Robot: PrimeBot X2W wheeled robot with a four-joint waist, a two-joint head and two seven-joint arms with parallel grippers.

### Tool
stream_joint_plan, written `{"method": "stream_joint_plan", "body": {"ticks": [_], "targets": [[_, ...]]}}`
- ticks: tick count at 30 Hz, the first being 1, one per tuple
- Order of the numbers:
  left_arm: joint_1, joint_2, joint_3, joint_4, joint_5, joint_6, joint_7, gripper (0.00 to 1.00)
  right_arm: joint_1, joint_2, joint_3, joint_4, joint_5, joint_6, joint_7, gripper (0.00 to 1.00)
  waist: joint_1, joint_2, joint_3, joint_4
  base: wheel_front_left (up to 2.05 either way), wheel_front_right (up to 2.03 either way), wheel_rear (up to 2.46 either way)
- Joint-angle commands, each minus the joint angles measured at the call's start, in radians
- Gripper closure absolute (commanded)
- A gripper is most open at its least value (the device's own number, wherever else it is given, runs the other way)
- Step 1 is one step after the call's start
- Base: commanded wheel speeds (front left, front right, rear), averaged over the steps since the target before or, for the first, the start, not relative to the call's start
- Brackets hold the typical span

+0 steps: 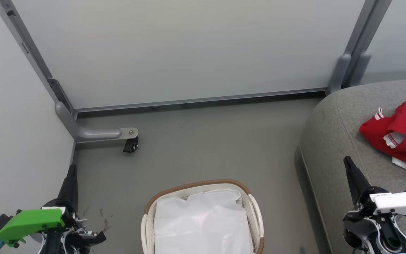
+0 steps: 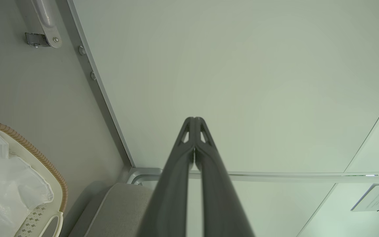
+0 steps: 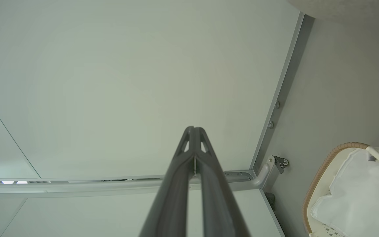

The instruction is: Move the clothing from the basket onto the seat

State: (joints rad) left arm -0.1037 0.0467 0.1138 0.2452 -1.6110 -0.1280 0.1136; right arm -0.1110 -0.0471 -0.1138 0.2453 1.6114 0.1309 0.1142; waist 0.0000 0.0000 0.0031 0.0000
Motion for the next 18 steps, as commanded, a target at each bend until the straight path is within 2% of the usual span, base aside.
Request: {"method": "stream_joint_plan", "body": {"ticks": [1,18], "targets": [[-0.01,0.007,0.002,-0.002,-0.003,-0.005,0.005,1.0,0.005,-0.006,-0.002,-0.003,0.003,0.0,0.003,1.0,0.0,0.0,0.0,0.0,0.0,0.0,0.0],[-0.01,0.007,0.002,-0.002,-0.003,-0.005,0.005,1.0,0.005,-0.006,-0.002,-0.003,0.003,0.0,0.004,1.0,0.0,0.0,0.0,0.0,0.0,0.0,0.0]]}}
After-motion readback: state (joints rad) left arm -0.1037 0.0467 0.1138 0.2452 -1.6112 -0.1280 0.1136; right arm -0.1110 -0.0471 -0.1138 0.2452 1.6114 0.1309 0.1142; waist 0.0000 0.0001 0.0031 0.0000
